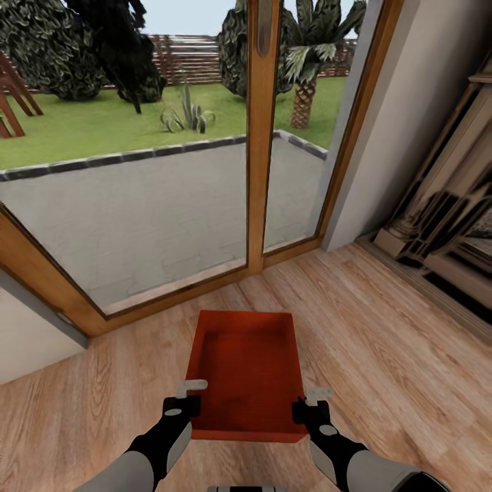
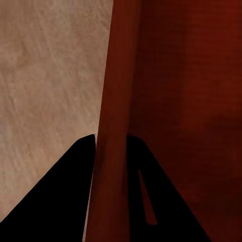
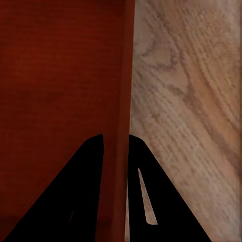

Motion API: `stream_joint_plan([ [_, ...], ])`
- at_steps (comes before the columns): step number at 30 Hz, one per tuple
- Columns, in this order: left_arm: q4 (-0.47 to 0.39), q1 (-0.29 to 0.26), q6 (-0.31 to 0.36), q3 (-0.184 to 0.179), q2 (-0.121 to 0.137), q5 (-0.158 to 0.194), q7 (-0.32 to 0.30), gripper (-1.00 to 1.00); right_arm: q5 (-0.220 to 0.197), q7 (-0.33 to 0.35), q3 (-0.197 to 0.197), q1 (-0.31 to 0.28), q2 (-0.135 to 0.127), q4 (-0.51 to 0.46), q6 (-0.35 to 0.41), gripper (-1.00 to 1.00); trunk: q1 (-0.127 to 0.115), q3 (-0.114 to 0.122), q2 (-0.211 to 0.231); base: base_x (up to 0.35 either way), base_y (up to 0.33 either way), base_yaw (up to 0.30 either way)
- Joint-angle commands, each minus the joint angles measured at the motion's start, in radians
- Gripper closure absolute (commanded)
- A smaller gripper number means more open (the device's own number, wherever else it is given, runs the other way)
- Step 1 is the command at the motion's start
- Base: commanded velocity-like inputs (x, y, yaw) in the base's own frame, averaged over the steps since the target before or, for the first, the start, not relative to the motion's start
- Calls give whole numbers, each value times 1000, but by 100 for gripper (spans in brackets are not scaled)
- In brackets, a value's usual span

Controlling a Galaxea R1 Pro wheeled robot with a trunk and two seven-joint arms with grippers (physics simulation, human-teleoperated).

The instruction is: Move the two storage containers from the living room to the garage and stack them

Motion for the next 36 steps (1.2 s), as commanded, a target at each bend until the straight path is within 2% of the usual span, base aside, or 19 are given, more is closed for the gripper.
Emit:
stream_joint_plan([
  [1,1,0,5,0,0,-1,7,100,-5,0,0,-1,1,0,-4,100,-4,3,7,0,0,0],
  [36,2,0,5,3,1,1,6,100,-7,0,-1,-1,9,3,-4,100,-138,112,252,0,0,0],
])
